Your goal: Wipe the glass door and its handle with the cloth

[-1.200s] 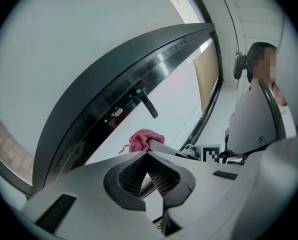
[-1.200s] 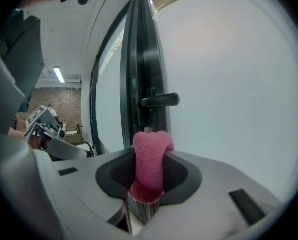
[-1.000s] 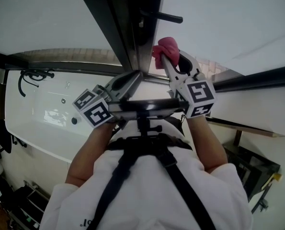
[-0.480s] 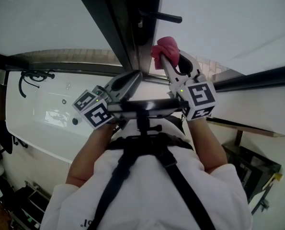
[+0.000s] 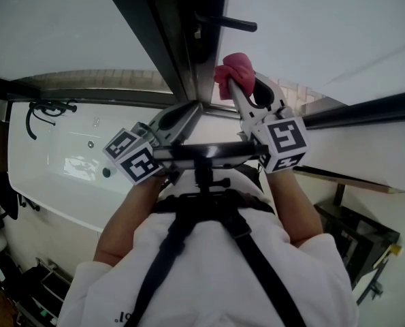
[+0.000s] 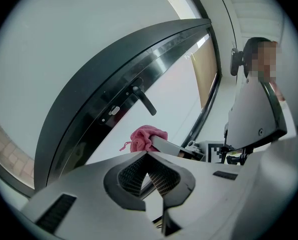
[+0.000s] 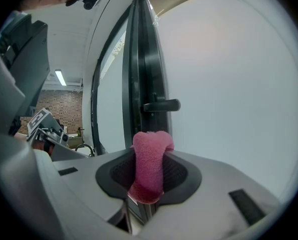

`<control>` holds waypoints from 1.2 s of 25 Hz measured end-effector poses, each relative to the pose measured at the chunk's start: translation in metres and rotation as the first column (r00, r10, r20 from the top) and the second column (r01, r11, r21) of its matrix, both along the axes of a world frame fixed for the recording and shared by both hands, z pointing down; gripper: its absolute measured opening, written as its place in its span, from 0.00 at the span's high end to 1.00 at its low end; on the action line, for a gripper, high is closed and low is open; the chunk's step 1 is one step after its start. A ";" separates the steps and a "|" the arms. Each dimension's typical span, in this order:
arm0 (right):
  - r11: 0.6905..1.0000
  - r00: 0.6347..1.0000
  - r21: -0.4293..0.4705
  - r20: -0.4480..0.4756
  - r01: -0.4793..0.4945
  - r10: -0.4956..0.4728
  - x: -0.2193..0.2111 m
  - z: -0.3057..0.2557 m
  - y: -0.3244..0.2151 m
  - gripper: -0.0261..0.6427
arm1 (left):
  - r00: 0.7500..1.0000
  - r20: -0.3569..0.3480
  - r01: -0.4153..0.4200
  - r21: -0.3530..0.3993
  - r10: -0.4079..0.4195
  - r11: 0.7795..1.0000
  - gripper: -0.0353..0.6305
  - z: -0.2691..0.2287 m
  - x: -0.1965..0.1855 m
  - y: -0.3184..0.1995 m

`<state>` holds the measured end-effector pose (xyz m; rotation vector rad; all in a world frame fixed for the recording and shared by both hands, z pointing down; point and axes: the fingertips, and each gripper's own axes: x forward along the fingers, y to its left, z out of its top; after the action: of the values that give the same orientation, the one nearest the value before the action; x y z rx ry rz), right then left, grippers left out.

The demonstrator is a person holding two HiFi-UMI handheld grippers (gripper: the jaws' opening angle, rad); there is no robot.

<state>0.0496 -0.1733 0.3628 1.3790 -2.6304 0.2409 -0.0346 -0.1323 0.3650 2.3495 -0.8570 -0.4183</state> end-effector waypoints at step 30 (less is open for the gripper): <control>1.000 1.000 -0.018 0.021 0.010 -0.009 0.001 0.003 0.000 0.80 | 0.999 -0.039 -0.018 -0.008 0.018 1.000 0.96 -0.004 0.004 -0.001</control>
<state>0.0511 -0.1730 0.3662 1.3656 -2.6442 0.2783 -0.0302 -0.1335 0.3607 2.3321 -0.8173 -0.4514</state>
